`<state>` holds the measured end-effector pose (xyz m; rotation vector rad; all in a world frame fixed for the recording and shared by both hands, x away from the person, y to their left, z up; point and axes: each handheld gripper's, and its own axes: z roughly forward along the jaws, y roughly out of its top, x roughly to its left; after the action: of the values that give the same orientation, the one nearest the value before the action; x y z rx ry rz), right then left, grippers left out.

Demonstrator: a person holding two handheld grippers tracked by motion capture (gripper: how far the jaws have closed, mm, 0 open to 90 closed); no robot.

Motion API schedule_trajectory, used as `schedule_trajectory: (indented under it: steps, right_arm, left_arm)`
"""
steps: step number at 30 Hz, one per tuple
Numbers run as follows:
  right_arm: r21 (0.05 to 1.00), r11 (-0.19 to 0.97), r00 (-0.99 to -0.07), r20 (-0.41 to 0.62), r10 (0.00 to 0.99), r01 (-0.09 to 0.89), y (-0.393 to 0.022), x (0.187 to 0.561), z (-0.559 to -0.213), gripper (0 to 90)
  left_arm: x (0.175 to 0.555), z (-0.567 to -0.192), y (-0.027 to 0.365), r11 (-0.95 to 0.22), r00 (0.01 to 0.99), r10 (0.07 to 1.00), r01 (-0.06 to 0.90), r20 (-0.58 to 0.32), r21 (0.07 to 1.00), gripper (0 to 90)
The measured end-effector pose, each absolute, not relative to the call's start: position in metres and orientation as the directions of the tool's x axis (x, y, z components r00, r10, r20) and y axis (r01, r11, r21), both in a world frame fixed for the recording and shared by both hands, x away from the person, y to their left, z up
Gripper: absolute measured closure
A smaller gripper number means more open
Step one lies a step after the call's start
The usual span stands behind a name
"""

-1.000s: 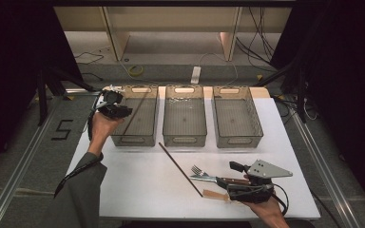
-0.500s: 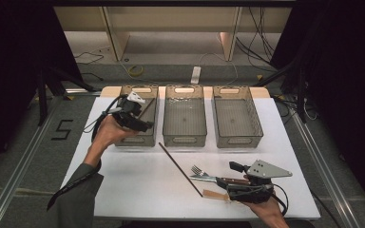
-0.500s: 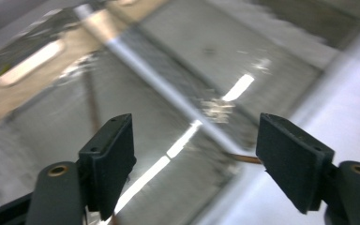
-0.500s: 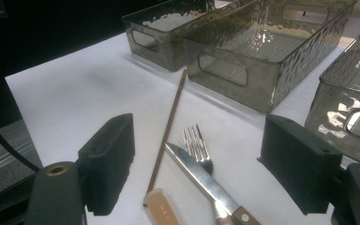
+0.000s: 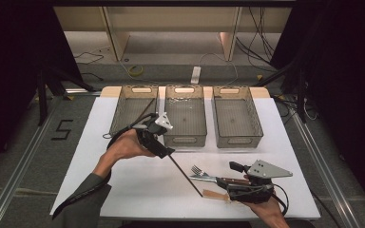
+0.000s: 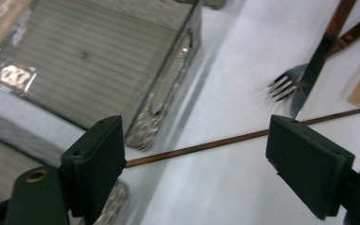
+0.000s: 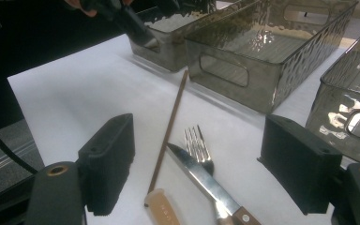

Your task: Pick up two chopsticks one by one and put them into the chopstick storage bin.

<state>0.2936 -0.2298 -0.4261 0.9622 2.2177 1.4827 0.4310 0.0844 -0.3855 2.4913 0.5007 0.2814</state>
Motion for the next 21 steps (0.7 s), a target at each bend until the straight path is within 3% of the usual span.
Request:
schedule_trajectory:
  steps: [21]
  right_arm:
    - [0.899,0.247,-0.733,0.11,0.671,0.361,-0.23,0.294,-0.426,26.9]
  left_arm:
    - [0.433,-0.424,0.045,-0.9,0.971,0.228,0.181,0.075,0.396,20.8]
